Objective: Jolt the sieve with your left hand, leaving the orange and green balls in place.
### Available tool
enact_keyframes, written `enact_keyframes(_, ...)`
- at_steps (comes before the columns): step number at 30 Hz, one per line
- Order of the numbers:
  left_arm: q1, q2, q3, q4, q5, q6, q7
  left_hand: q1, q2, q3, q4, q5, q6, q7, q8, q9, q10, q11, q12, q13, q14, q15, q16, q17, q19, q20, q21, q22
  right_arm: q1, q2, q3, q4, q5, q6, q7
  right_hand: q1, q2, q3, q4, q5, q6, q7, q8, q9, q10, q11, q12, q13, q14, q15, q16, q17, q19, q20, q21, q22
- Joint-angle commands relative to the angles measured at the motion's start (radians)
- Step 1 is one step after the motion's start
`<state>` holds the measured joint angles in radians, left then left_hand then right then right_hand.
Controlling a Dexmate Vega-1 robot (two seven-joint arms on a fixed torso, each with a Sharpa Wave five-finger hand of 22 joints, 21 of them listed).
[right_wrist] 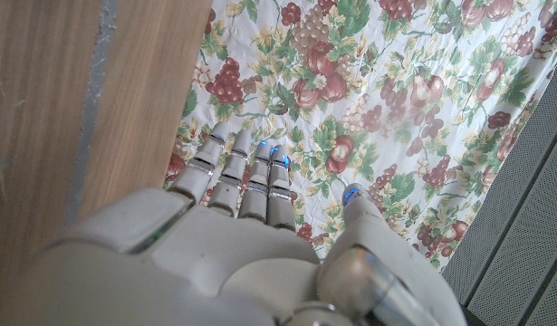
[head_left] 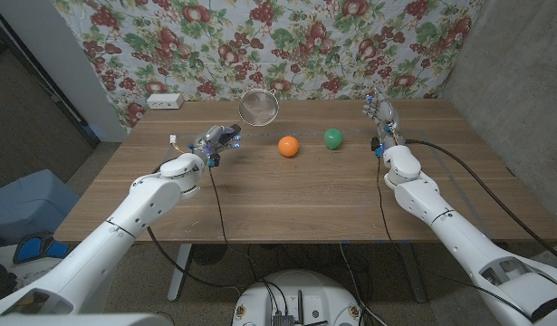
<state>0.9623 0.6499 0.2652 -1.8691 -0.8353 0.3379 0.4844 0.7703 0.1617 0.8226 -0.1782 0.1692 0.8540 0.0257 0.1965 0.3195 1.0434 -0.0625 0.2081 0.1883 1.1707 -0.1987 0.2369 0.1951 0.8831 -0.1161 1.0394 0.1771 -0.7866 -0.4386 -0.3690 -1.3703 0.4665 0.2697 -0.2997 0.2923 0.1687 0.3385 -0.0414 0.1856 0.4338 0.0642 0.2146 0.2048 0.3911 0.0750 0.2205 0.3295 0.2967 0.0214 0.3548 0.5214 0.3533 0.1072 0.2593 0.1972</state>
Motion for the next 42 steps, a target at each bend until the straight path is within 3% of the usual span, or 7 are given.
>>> enact_keyframes(1,-0.036,0.016,0.004,-0.006,-0.075,0.149,0.054,0.025,0.012,0.005,-0.003,0.001,0.102,0.106,0.0,0.002,0.077,-0.069,0.003,0.003,0.03,-0.035,0.004,0.002,0.007,-0.032,0.006,0.0,0.014,0.007,-0.001,0.021,0.003,0.001,0.002,-0.004,-0.005,0.006,0.0,0.003,0.004,0.007,-0.003,0.002,0.001,0.005,0.004,0.003,0.004,0.007,-0.001,0.004,-0.003,-0.002,0.005,0.002)
enact_keyframes(10,-0.034,0.024,0.006,0.01,-0.075,0.121,0.026,0.025,0.01,0.005,0.001,0.0,0.1,0.105,-0.002,0.0,0.076,-0.068,0.002,0.003,0.026,-0.032,0.002,0.001,0.006,-0.031,0.007,0.0,0.017,0.01,-0.006,0.019,-0.004,-0.003,-0.006,-0.005,-0.005,0.007,-0.001,0.003,0.003,0.007,-0.003,0.002,0.001,0.005,0.005,0.003,0.004,0.007,-0.002,0.004,-0.003,-0.002,0.005,0.002)
enact_keyframes(22,0.001,0.018,0.021,0.102,0.031,-0.175,-0.188,0.023,0.012,0.006,0.007,-0.001,0.094,0.094,-0.006,-0.002,0.065,-0.074,-0.003,0.003,0.018,-0.032,-0.002,0.0,-0.005,-0.04,0.007,0.0,0.017,0.016,-0.013,0.009,-0.016,-0.007,-0.021,-0.006,-0.005,0.009,-0.001,0.003,0.004,0.007,-0.003,0.002,0.001,0.003,0.005,0.002,0.004,0.008,-0.003,0.005,-0.003,-0.001,0.005,0.002)
enact_keyframes(31,-0.009,-0.007,0.041,0.205,0.117,-0.386,-0.327,0.014,0.012,0.003,0.016,0.0,0.089,0.08,-0.007,-0.004,0.066,-0.078,-0.002,0.003,0.014,-0.03,-0.004,0.0,-0.016,-0.043,0.005,0.0,0.01,0.013,-0.013,-0.009,-0.025,-0.016,-0.035,-0.007,-0.005,0.011,-0.002,0.003,0.004,0.007,-0.003,0.002,0.001,0.005,0.005,0.002,0.005,0.008,-0.003,0.005,-0.004,-0.002,0.005,0.002)
enact_keyframes(42,-0.036,-0.016,0.055,0.277,0.167,-0.518,-0.441,0.004,0.01,-0.001,0.022,0.002,0.089,0.062,-0.004,-0.004,0.064,-0.089,-0.003,0.003,0.01,-0.032,-0.006,0.0,-0.026,-0.045,0.003,0.0,0.014,0.019,-0.014,-0.001,-0.023,-0.017,-0.034,-0.008,-0.005,0.012,-0.003,0.003,0.004,0.007,-0.003,0.002,0.001,0.005,0.006,0.002,0.004,0.007,-0.004,0.005,-0.004,-0.002,0.005,0.002)
